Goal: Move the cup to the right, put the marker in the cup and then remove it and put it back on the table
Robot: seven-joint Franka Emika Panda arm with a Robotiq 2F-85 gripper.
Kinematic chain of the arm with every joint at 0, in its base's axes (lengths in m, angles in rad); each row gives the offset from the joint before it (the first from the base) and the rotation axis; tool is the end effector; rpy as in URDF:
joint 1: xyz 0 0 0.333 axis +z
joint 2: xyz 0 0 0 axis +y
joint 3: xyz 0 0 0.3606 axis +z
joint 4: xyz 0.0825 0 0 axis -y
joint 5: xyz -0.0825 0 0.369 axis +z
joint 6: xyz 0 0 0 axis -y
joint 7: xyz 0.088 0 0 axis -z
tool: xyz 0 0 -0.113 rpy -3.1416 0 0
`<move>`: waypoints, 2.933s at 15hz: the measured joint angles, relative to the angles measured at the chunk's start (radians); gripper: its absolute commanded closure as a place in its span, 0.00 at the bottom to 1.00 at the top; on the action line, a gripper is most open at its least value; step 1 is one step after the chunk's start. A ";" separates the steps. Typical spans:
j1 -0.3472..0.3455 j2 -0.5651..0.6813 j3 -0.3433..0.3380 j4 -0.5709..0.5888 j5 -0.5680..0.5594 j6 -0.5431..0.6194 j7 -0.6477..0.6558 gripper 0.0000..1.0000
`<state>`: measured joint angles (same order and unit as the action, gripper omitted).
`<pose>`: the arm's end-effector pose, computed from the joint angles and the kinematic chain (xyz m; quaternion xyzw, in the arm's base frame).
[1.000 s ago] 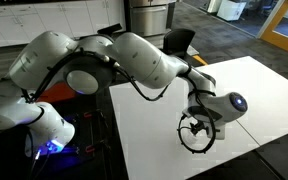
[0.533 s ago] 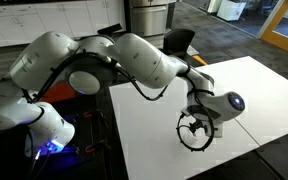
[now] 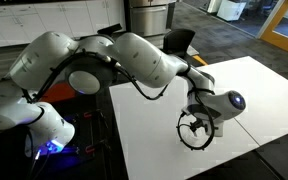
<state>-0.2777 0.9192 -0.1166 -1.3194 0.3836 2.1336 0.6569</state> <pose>0.7126 -0.2522 0.2049 -0.8105 0.5735 0.0612 0.1021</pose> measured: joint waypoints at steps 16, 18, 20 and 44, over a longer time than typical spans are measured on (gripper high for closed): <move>0.066 -0.288 -0.007 -0.271 -0.002 0.036 0.000 0.94; 0.098 -0.347 -0.010 -0.351 -0.008 0.091 0.000 0.94; 0.137 -0.401 -0.010 -0.432 -0.022 0.177 0.000 0.94; 0.723 -0.215 -0.274 -0.576 -0.440 0.796 0.343 0.94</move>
<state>0.4452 0.7042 -0.3905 -1.8952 -0.0568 2.9300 1.0004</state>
